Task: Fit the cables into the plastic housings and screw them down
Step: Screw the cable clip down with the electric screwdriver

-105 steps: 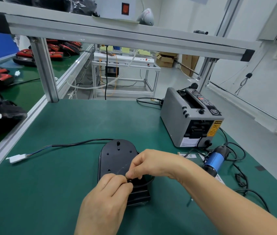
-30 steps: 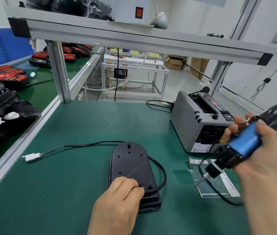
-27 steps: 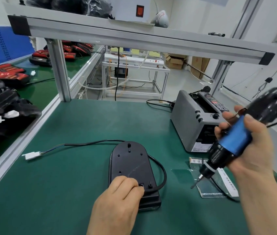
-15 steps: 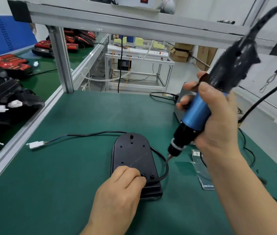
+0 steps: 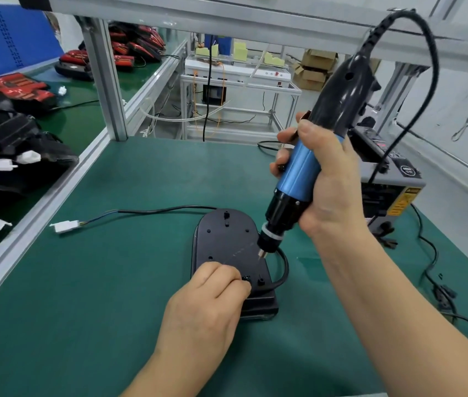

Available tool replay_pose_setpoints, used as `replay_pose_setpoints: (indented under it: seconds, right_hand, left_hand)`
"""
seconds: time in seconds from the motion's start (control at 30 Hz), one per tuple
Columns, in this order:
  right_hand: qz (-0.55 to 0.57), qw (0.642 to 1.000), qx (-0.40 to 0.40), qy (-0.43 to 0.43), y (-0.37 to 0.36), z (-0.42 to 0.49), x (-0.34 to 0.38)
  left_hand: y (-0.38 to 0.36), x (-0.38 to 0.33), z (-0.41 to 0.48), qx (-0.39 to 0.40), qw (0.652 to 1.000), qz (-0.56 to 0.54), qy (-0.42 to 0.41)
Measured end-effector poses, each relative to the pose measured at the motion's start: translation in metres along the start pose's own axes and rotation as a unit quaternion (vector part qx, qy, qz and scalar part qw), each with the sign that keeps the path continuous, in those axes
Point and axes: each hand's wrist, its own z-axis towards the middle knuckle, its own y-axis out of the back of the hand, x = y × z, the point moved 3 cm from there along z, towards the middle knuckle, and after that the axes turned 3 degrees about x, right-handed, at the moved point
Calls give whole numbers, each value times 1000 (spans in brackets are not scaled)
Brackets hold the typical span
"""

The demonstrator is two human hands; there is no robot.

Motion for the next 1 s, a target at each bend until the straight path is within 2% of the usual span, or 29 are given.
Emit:
replay_pose_setpoints:
  seconds: [0.77,1.0]
  right_hand:
    - [-35,999,29,-2,-7,1,-11]
    - [-49,997,62,-13,-12,2,-14]
  left_hand:
    - [0,-1,0,-8,1000,6,3]
    - [-1,0,-1,-9,1000,2,0]
